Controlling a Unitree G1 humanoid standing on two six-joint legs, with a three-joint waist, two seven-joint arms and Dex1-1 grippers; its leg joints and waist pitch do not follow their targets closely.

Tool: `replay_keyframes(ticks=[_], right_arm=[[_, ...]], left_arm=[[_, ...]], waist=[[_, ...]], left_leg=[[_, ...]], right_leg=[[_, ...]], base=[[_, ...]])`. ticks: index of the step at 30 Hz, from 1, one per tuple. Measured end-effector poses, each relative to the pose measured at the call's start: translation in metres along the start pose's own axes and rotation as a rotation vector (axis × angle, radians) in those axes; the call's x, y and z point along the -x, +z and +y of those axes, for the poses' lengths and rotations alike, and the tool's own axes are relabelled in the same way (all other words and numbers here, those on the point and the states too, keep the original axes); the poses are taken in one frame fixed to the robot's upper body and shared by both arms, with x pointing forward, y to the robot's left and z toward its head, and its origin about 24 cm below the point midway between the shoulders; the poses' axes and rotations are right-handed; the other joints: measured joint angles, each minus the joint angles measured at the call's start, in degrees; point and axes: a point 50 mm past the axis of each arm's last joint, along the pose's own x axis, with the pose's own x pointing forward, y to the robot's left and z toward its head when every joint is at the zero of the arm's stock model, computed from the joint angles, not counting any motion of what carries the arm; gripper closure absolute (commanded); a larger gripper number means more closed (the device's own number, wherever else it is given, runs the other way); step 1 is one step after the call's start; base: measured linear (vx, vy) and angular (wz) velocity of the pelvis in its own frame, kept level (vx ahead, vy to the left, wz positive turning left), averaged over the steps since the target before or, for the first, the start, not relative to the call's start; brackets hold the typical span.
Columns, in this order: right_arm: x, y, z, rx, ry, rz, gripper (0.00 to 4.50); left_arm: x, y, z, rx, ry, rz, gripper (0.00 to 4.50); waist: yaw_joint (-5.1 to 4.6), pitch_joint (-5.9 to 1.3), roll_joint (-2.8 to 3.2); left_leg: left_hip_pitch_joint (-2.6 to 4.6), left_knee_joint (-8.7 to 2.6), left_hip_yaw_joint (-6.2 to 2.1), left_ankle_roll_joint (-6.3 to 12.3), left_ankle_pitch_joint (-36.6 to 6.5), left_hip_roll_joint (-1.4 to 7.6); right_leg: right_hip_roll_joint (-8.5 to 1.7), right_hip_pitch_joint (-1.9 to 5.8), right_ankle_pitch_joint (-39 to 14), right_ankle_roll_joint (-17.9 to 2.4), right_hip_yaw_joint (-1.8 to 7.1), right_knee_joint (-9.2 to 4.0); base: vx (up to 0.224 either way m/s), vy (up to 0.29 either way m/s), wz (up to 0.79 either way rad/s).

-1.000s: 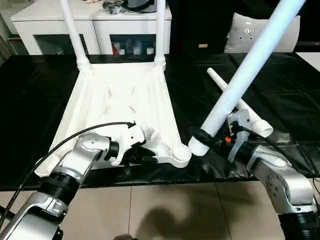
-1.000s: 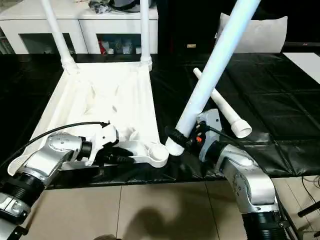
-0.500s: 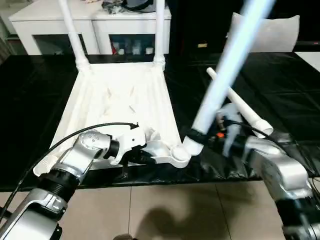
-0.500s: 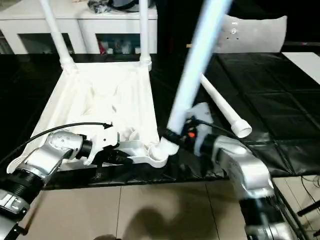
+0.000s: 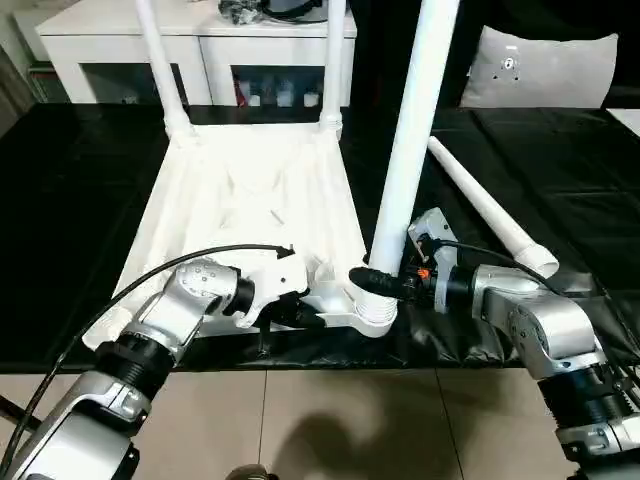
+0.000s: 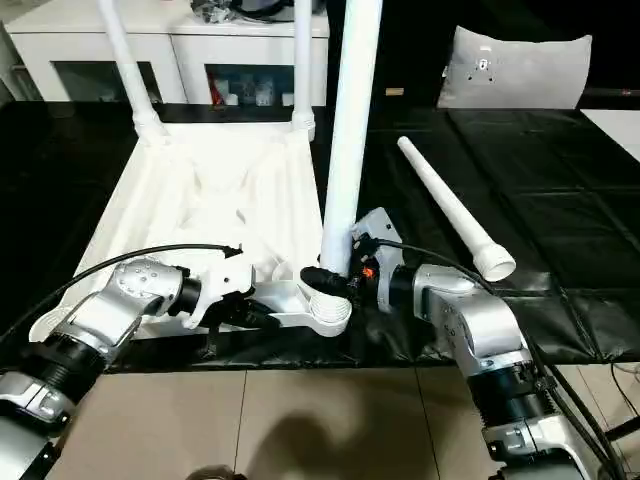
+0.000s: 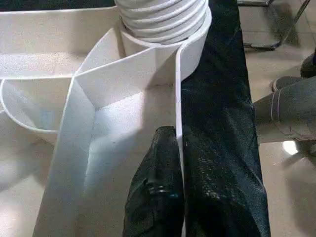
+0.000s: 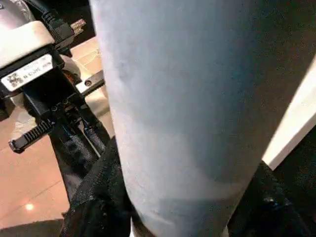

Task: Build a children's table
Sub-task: Insert table leg to table base

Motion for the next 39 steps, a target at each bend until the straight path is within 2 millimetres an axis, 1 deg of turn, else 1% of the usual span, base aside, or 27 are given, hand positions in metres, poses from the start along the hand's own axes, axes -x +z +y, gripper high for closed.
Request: replay_keyframes(ticks=[7,15,18,19,21,23,25,28,34,39], right_arm=[[0.001,-0.003,-0.004,-0.025,0.006,-0.023,2.59],[0.009,-0.024,-0.007,-0.148,-0.040,-0.191,2.59],[0.013,-0.033,-0.006,-0.195,-0.061,-0.267,2.59],[0.016,-0.036,-0.005,-0.196,-0.071,-0.292,2.59],[0.018,-0.039,-0.003,-0.176,-0.083,-0.311,2.59],[0.018,-0.041,-0.003,-0.122,-0.105,-0.308,2.59],[0.016,-0.040,-0.002,-0.061,-0.121,-0.297,2.59],[0.014,-0.038,-0.001,0.021,-0.120,-0.262,2.59],[0.011,-0.030,-0.001,0.127,-0.071,-0.192,2.59],[0.007,-0.025,-0.003,0.168,-0.006,-0.130,2.59]], left_arm=[[-0.002,0.000,0.001,0.012,0.004,-0.010,4.50],[-0.004,0.001,0.001,0.023,0.006,-0.015,4.50],[-0.005,0.001,0.000,0.026,0.005,-0.017,4.50],[-0.005,0.001,0.000,0.028,0.005,-0.019,4.50],[-0.006,0.001,0.000,0.032,0.006,-0.023,4.50],[-0.008,0.000,0.000,0.037,0.014,-0.026,4.50],[-0.009,0.000,0.001,0.039,0.023,-0.027,4.50],[-0.008,0.000,0.001,0.040,0.028,-0.023,4.50],[-0.006,-0.002,0.003,0.042,0.028,-0.015,4.50],[-0.005,-0.002,0.005,0.044,0.015,-0.008,4.50]], waist=[[0.02,0.00,-0.02],[0.06,-0.04,0.05],[0.09,-0.07,0.14],[0.17,-0.12,0.26],[0.20,-0.18,0.48],[0.00,-0.21,0.58],[-0.23,-0.23,0.65],[-0.29,-0.23,0.72],[-0.47,-0.23,0.71],[-0.50,-0.22,0.70]], left_leg=[[0.01,0.00,0.00,0.00,0.00,0.00],[0.07,0.00,0.01,0.00,0.00,0.00],[0.07,0.00,0.02,0.00,0.00,-0.02],[0.06,0.00,0.02,0.01,-0.01,-0.02],[0.06,0.00,0.05,0.02,-0.01,-0.08],[0.07,0.00,0.06,0.02,-0.01,-0.10],[0.10,-0.04,0.05,0.02,-0.01,-0.10],[0.13,-0.11,0.05,0.02,-0.01,-0.10],[0.16,-0.11,0.05,0.02,-0.01,-0.11],[0.19,-0.12,0.04,0.02,-0.01,-0.11]], right_leg=[[-0.01,0.03,0.00,0.00,0.00,0.00],[-0.03,0.10,-0.01,0.02,-0.01,-0.03],[-0.06,0.13,-0.02,0.02,-0.01,-0.07],[-0.07,0.14,-0.02,0.03,-0.01,-0.11],[-0.13,0.14,-0.03,0.04,0.00,-0.12],[-0.17,0.14,-0.03,0.05,0.00,-0.11],[-0.17,0.14,-0.17,0.28,-0.01,-0.11],[-0.17,0.14,-0.24,0.40,-0.02,-0.11],[-0.17,0.18,-0.24,0.39,-0.01,-0.15],[-0.16,0.19,-0.24,0.39,-0.01,-0.15]], base=[[0.000,0.000,0.00],[0.000,0.000,0.00],[0.000,0.000,0.00],[0.000,0.000,0.00],[0.000,0.000,0.00],[0.000,0.000,0.00],[0.000,0.000,0.00],[0.000,0.000,0.00],[0.000,0.000,0.00],[0.000,0.000,0.00]])
